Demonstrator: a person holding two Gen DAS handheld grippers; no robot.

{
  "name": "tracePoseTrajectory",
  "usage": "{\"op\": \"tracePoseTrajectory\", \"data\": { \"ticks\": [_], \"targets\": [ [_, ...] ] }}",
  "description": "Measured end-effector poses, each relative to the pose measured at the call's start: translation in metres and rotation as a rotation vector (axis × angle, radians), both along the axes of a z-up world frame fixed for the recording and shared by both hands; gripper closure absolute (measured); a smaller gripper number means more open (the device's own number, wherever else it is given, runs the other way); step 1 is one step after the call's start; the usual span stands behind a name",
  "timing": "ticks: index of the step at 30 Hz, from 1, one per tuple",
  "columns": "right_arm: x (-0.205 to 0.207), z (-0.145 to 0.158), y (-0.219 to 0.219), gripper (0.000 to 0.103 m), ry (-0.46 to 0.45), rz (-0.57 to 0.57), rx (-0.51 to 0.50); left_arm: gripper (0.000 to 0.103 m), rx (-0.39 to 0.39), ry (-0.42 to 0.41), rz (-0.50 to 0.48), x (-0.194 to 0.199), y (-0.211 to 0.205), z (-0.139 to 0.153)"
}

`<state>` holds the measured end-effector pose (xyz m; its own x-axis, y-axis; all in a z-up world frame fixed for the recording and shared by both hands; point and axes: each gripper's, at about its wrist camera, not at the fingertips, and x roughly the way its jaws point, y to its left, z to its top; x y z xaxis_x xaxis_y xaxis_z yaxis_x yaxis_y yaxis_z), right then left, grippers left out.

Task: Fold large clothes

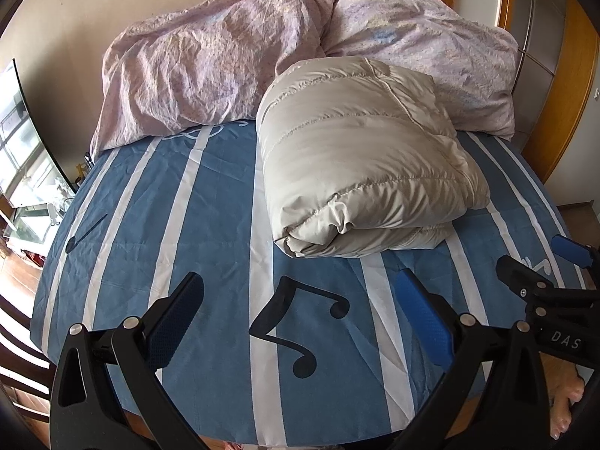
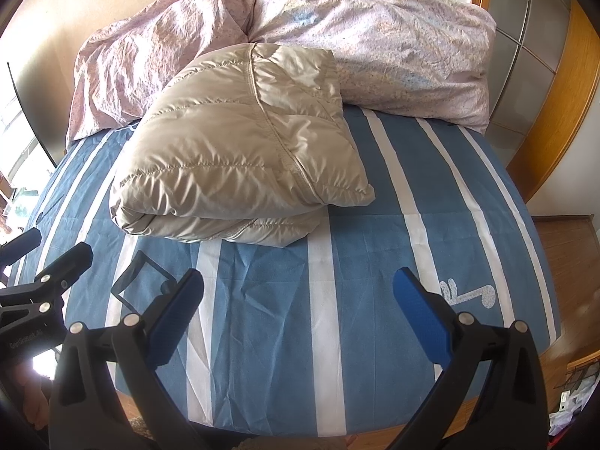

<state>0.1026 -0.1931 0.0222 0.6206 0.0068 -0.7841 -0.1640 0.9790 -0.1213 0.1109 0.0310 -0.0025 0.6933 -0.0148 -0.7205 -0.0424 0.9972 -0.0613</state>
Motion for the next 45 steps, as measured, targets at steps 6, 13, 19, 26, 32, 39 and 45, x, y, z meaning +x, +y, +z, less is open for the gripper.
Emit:
{"op": "tracePoseTrajectory", "data": {
  "ticks": [6,13,19,26,32,39,45],
  "targets": [
    [0.0009,0.0,-0.0003,0.002,-0.001,0.003,-0.001,0.001,-0.013,0.009,0.002,0.0021,0.0021,-0.0015],
    [0.0005,0.0001,-0.0006,0.002,-0.001,0.002,0.001,0.001,-0.013,0.007,-0.002,0.0021,0.0013,-0.0019],
    [0.0007,-0.0006,-0.0015,0.002,0.001,0.0,0.002,0.001,-0.014,0.007,-0.002,0.0022,0.0013,-0.0017],
    [0.0007,-0.0014,-0.0015,0.002,0.0,0.004,0.003,0.001,-0.013,0.007,-0.002,0.0025,0.0009,-0.0016],
    [0.0007,-0.0019,-0.0017,0.002,0.0,0.004,0.004,0.001,-0.01,0.006,0.0,0.0022,-0.0001,-0.002],
    [0.0009,-0.0021,-0.0027,0.002,0.001,0.003,0.005,0.001,-0.01,0.009,-0.007,0.0027,-0.0026,-0.004],
    [0.0011,-0.0024,-0.003,0.002,0.001,0.004,0.005,0.001,-0.01,0.008,-0.007,0.0029,-0.0032,-0.004]
  ]
}}
